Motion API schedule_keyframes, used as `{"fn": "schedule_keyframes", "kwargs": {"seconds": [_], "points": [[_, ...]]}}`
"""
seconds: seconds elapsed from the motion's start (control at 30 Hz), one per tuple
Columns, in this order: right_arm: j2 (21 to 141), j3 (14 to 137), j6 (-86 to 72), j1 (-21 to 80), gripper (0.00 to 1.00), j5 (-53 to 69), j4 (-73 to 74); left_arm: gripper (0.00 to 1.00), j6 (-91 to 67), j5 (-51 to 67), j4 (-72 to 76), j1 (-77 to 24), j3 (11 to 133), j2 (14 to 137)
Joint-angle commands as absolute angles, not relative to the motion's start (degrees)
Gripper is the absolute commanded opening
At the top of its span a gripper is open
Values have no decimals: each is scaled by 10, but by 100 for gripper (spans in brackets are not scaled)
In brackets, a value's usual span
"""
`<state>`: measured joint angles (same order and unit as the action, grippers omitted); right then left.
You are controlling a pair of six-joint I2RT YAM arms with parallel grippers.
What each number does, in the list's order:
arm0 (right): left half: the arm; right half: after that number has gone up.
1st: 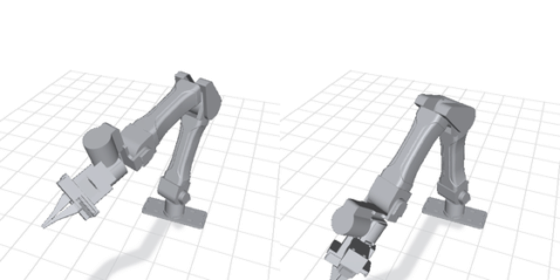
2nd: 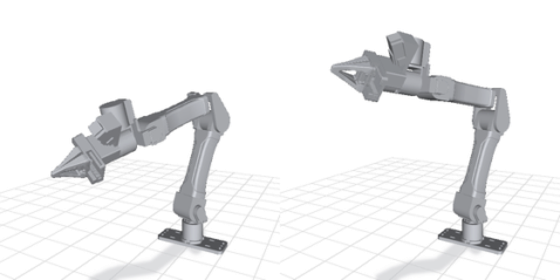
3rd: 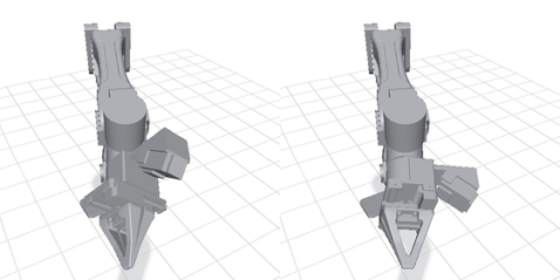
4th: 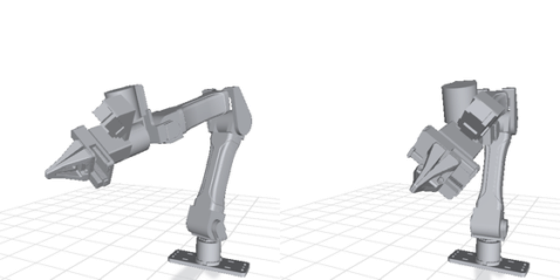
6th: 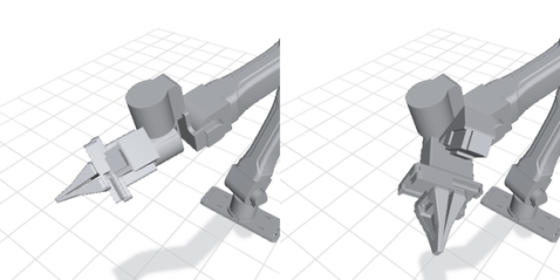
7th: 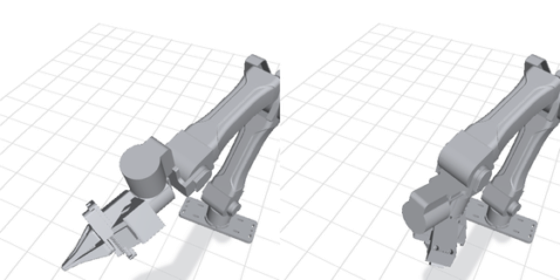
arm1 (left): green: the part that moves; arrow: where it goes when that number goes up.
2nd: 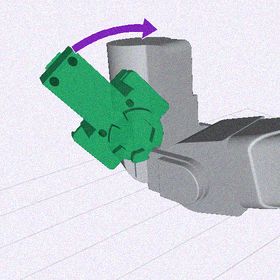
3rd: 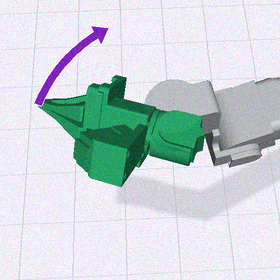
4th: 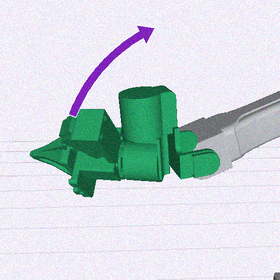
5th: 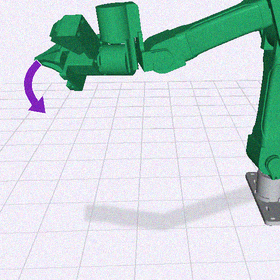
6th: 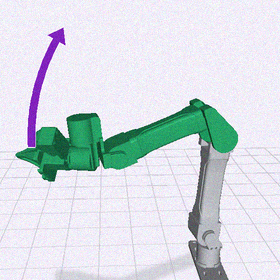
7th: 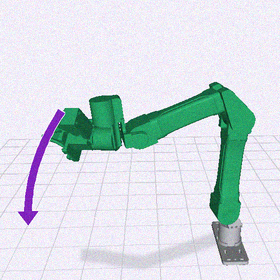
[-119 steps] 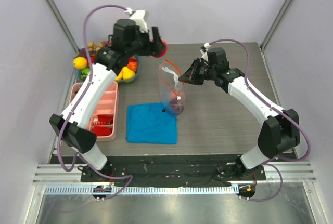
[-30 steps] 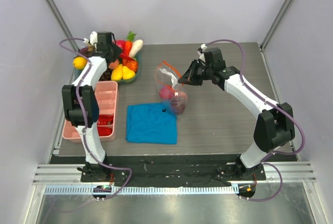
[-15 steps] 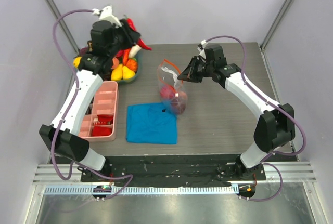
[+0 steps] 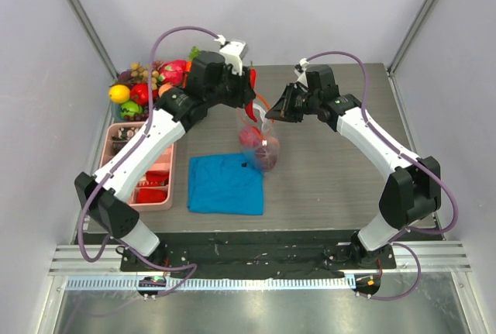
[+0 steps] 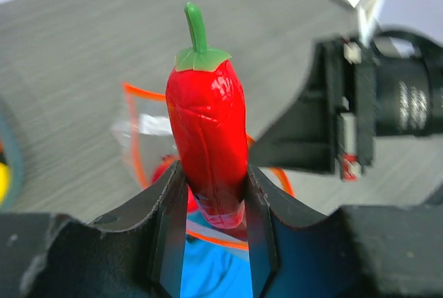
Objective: Place the food in the zip-top bag and seal the zipper
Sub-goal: Place the fake vegetable in the zipper food storage bag, then pick up the fake vegetable from the bin.
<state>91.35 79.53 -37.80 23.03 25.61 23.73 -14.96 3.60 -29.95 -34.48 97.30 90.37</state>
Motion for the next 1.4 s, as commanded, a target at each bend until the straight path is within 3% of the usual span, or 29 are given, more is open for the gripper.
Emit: {"fn": "schedule_keyframes", "kwargs": {"seconds": [0.0,0.1,0.13,0.2,0.33,0.47,0.7,0.8,0.93,1.0,1.07,1.13,1.37], "points": [[886,825,-367,234,1,258,230,29,-132,57,-339,-369,979,910],[883,825,-365,234,1,258,230,36,-146,68,-387,-371,991,925],[882,824,-365,235,1,258,230,46,-155,69,-402,-371,993,926],[882,825,-365,235,1,259,230,53,-163,73,-410,-371,990,925],[880,824,-364,235,1,258,230,82,-159,55,-415,-370,994,910],[877,825,-360,235,1,258,230,91,-162,55,-400,-332,1009,888],[875,824,-357,235,1,258,230,91,-158,25,-358,-163,987,896],[876,822,-353,236,1,259,230,91,-130,-48,-311,-133,966,913],[877,819,-351,236,1,258,229,91,-124,-59,-271,-81,976,974],[877,818,-351,236,1,258,229,88,-110,-30,-253,-72,991,1001],[879,815,-348,236,1,258,229,74,-85,-4,-229,-69,1006,1039],[880,814,-348,236,1,258,229,68,-70,-6,-202,-69,1033,1065],[886,815,-348,236,1,260,228,66,-35,-4,-188,-69,1181,1204]]}}
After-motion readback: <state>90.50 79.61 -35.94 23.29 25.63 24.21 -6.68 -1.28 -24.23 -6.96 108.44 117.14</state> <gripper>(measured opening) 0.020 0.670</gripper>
